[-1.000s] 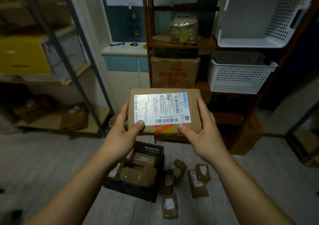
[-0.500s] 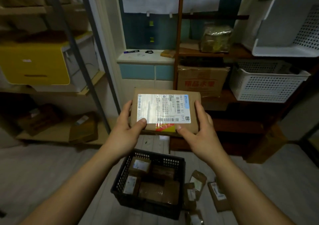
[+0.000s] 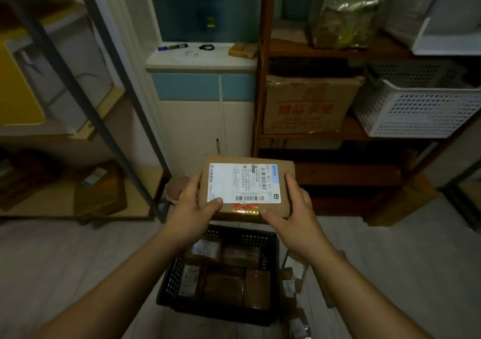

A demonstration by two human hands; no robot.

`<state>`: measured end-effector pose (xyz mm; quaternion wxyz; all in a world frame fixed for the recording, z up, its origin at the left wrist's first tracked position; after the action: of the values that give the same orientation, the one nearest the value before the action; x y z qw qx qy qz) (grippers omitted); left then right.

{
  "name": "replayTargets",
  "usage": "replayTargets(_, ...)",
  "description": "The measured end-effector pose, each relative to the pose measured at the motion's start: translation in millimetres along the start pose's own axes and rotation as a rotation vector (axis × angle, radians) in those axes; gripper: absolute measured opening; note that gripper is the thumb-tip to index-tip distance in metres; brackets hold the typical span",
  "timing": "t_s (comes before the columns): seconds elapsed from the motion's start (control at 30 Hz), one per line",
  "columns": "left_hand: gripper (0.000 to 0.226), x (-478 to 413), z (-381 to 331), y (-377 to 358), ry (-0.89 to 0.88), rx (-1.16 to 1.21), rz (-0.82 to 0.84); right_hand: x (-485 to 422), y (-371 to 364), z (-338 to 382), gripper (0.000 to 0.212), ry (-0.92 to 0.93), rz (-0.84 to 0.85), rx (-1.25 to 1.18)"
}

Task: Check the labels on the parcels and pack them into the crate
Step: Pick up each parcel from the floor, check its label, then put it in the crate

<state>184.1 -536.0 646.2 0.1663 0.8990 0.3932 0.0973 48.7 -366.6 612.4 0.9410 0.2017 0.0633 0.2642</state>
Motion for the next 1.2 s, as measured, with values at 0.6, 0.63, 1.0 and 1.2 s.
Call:
replayTargets(0.6, 0.055, -154, 497, -241, -0.081, -0.215, 0.196, -96, -233, -478, 0.085, -0.114, 0.076, 0.287)
replayTargets(0.63, 0.062, -156, 521, -248, -0.073, -0.293, 0.164, -98, -244, -499, 0.083, -0.109, 0.1, 0.302)
replayTargets(1.0, 0.076, -177, 642, -304, 0.005, -0.611, 0.286, -124, -301, -598, 0.09, -0.138, 0.314, 0.668)
replayTargets(1.2, 0.07, -176, 647, -318, -0.014, -0.599, 0.386, -118, -296, -595, 0.075, 0.13, 0.255, 1.141)
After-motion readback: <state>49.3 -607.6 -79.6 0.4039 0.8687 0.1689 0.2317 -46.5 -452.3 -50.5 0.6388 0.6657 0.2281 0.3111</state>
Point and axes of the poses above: each hand's wrist, its own x-axis away from the middle knuckle, its own y-axis out of the back of the hand, z = x × y, the point moved 6 cm from there along -x, towards the middle knuckle, and after that the axes turned 10 degrees about -z, right-handed, at the moved point
